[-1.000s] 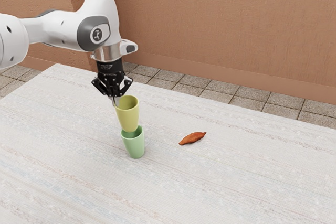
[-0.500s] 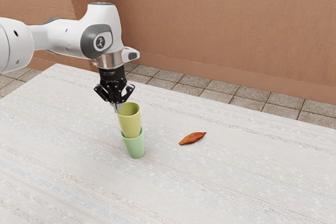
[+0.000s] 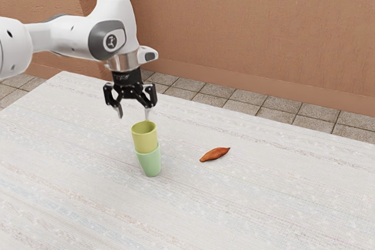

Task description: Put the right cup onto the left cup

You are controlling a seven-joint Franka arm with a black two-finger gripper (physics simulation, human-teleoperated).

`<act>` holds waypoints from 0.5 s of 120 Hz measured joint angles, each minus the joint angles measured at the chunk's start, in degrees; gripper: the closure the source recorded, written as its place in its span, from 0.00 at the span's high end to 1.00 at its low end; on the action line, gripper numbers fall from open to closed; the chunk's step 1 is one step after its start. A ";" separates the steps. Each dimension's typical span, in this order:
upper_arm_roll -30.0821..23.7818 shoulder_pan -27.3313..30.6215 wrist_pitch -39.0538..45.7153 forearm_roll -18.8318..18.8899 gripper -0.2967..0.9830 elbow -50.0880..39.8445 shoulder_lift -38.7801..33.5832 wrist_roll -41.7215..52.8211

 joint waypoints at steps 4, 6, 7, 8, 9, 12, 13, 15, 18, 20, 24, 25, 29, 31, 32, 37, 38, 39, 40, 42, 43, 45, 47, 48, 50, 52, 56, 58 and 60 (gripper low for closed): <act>-0.21 -0.14 -0.25 0.06 0.69 0.08 -0.51 0.02; -0.31 -0.23 -0.41 0.13 0.70 0.15 -0.80 0.03; -0.36 -0.29 -0.48 0.17 0.70 0.19 -0.94 0.04; -0.42 -0.35 -0.56 0.21 0.71 0.22 -1.05 0.05; -0.48 -0.40 -0.65 0.25 0.71 0.27 -1.16 0.07; -0.62 -0.58 -0.89 0.36 0.71 0.41 -1.40 0.17; -0.67 -0.64 -0.97 0.39 0.72 0.45 -1.48 0.23; -0.75 -0.76 -1.11 0.45 0.72 0.50 -1.60 0.35; -0.85 -0.95 -1.30 0.53 0.73 0.56 -1.89 0.55; -0.90 -1.09 -1.44 0.59 0.73 0.59 -2.06 0.70; -0.97 -1.36 -1.73 0.67 0.73 0.62 -2.31 1.09; -0.98 -1.43 -1.80 0.68 0.74 0.64 -2.37 1.20; -1.01 -1.69 -2.09 0.76 0.74 0.66 -2.64 1.67; -1.03 -1.81 -2.24 0.80 0.74 0.68 -2.84 1.93; -1.05 -1.87 -2.32 0.81 0.74 0.69 -2.92 2.07; -1.09 -2.10 -2.71 0.87 0.75 0.84 -3.23 2.81; -1.10 -2.14 -2.78 0.88 0.75 0.90 -3.27 2.97; -1.10 -2.18 -2.85 0.89 0.75 0.95 -3.31 3.14; -1.11 -2.23 -2.92 0.90 0.75 1.00 -3.39 3.31; -1.12 -2.31 -3.04 0.91 0.75 1.07 -3.61 3.67; -1.11 -2.35 -3.11 0.92 0.75 1.10 -3.72 3.85; -1.10 -2.42 -3.27 0.93 0.75 1.18 -3.90 4.20; -1.09 -2.50 -3.49 0.96 0.75 1.44 -4.03 4.55; -1.08 -2.54 -3.62 0.98 0.75 1.60 -4.08 4.73; -1.07 -2.63 -3.89 1.09 0.76 1.94 -4.17 5.07; -1.05 -2.75 -4.16 1.20 0.76 2.20 -4.25 5.40; -0.94 -3.05 -4.64 1.39 0.76 2.57 -4.44 6.11; -0.82 -3.26 -4.86 1.46 0.76 2.74 -4.50 6.48; -0.69 -3.46 -5.07 1.53 0.76 2.90 -4.55 6.84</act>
